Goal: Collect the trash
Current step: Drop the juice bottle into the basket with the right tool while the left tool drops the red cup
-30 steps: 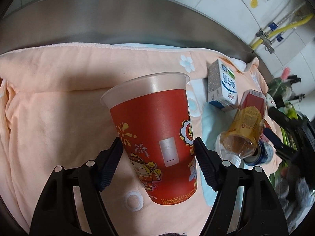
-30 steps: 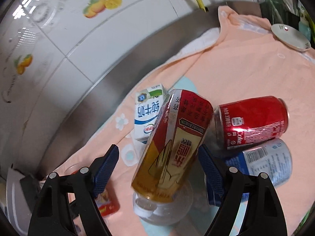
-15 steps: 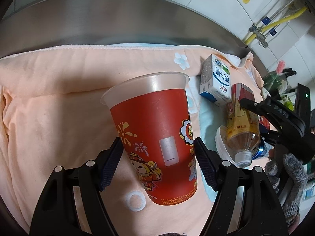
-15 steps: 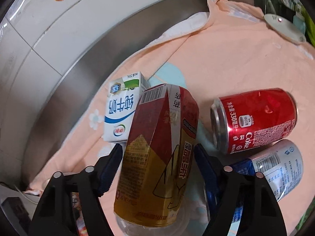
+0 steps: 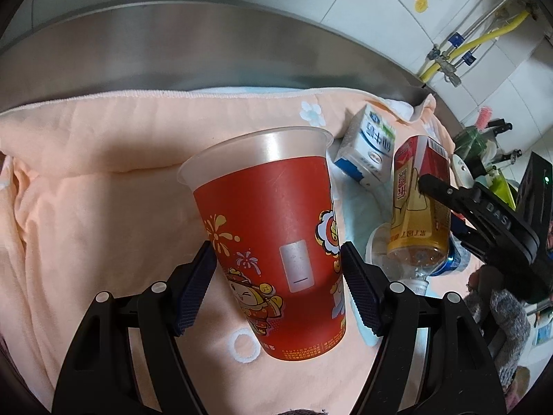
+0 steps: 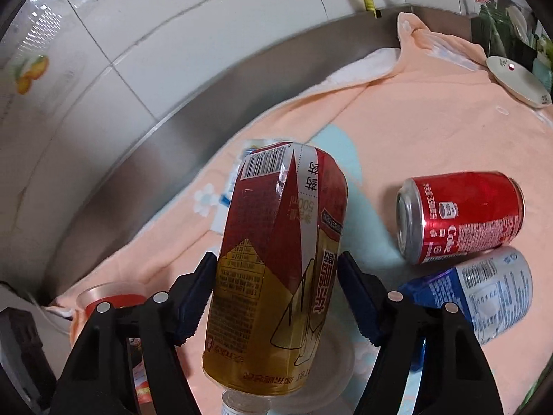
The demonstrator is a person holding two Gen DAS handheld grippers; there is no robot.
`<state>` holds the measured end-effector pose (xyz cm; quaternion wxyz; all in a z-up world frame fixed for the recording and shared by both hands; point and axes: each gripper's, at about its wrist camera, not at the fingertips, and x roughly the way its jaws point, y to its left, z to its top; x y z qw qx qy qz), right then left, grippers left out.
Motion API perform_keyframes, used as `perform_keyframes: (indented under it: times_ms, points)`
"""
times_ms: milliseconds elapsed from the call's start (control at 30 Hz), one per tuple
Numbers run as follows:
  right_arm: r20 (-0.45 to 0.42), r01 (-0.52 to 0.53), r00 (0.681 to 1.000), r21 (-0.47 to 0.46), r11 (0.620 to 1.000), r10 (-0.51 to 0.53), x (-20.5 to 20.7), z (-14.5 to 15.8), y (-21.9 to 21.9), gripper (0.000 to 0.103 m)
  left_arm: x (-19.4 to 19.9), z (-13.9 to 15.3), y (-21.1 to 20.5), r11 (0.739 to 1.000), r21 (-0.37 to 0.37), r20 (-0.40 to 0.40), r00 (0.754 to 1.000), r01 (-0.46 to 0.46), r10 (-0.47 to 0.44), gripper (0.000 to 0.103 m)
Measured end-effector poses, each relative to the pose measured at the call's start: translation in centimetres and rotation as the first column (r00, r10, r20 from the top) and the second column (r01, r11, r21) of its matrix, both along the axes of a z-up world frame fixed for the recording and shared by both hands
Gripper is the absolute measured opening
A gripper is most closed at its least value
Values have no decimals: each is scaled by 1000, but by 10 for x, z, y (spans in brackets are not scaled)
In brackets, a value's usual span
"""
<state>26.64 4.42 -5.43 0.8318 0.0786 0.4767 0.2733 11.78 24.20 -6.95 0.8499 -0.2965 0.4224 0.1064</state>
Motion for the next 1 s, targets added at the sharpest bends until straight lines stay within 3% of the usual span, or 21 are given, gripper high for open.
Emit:
perform_keyframes:
  times_ms: [300, 567, 800, 1000]
  points:
    - [60, -5, 998, 182, 983, -6, -38, 31, -54, 68, -8, 19, -15, 999, 22, 43, 998, 50, -51, 72]
    - [140, 130, 977, 220, 967, -164, -86, 49, -181, 68, -9, 49, -65, 987, 53, 105, 982, 151, -156, 72]
    - [153, 337, 926, 73, 939, -344, -95, 33, -318, 68, 2, 67, -133, 961, 44, 153, 949, 274, -277, 72]
    - [94, 439, 898, -129, 889, -430, -77, -21, -396, 68, 17, 78, -196, 924, 49, 183, 906, 379, -381, 72]
